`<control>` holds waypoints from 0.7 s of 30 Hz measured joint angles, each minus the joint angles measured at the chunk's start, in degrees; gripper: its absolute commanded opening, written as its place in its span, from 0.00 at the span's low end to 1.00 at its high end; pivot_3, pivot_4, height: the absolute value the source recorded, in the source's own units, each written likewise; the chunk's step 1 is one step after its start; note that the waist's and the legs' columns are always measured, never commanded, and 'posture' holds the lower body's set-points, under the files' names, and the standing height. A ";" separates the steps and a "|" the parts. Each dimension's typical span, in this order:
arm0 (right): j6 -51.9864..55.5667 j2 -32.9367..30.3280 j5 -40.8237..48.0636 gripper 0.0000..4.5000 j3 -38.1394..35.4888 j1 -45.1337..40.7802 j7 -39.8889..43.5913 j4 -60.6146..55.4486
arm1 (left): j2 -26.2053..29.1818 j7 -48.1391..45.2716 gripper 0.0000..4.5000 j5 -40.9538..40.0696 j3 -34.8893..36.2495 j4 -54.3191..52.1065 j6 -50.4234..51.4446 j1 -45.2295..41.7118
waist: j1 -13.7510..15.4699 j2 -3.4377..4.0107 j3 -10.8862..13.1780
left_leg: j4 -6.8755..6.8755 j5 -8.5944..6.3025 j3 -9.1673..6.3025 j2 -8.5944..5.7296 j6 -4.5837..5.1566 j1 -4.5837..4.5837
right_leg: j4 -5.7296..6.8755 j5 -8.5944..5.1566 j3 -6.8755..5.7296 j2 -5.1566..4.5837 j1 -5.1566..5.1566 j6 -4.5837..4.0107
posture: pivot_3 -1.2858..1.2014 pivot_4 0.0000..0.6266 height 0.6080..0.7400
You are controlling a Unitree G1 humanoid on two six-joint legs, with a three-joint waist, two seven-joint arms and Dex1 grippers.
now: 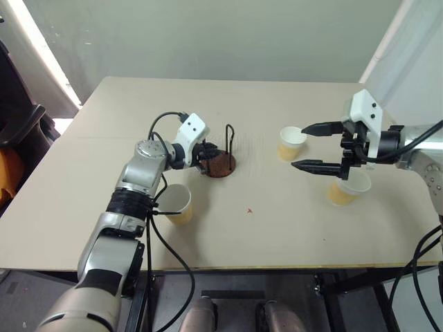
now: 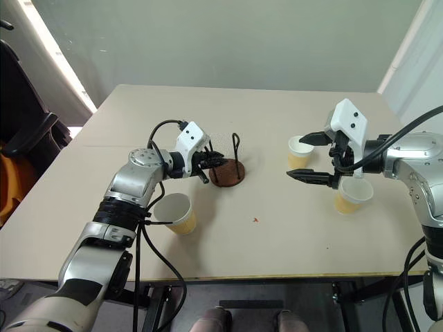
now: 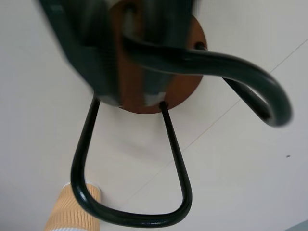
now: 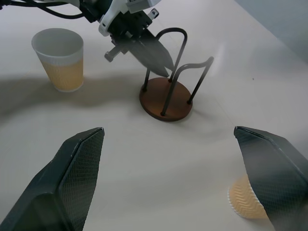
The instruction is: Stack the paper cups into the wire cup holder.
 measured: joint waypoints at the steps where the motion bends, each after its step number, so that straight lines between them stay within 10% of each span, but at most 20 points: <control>1: -0.01 -0.23 0.00 1.00 0.00 0.01 0.02 -0.02 | 0.13 -0.23 0.01 0.04 0.00 -0.02 0.01 0.01 | 0.00 0.00 0.00 | 0.01 0.00 0.00 0.00 0.00 0.00 | 0.00 0.00 0.00 0.00 0.00 0.00 | 0.52 0.24 1.00; 21: -1.83 -11.72 -0.72 1.00 0.64 8.40 10.00 -1.64 | 2.31 -12.73 0.01 -9.18 -7.71 -33.09 16.80 4.85 | 0.41 -0.01 0.01 | 0.18 0.12 0.22 -0.05 -0.26 -0.18 | -0.02 -0.10 0.12 -0.02 0.01 0.30 | 0.52 0.24 1.00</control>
